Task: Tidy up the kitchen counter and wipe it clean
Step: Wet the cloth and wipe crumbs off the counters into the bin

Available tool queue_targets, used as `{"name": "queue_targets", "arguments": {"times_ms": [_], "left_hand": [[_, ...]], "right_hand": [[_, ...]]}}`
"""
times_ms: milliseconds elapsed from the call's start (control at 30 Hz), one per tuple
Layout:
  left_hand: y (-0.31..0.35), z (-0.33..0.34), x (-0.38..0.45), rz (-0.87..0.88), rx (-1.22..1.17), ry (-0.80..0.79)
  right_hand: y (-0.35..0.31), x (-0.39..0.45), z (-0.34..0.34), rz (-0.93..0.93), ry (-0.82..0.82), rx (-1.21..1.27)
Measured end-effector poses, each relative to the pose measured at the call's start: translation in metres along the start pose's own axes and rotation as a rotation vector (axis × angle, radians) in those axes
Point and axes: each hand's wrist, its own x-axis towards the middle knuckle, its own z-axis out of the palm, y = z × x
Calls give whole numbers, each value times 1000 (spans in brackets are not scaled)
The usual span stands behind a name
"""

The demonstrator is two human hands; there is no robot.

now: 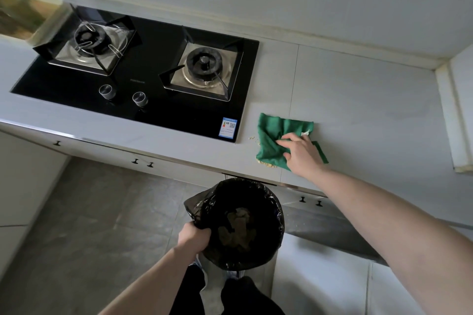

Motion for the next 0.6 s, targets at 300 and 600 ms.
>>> {"name": "queue_targets", "arguments": {"times_ms": [300, 600], "left_hand": [[1, -7, 1, 30, 7, -26], [1, -10, -7, 48, -2, -30]], "right_hand": [[-25, -58, 25, -87, -30, 70], [-19, -62, -13, -81, 82, 220]]}}
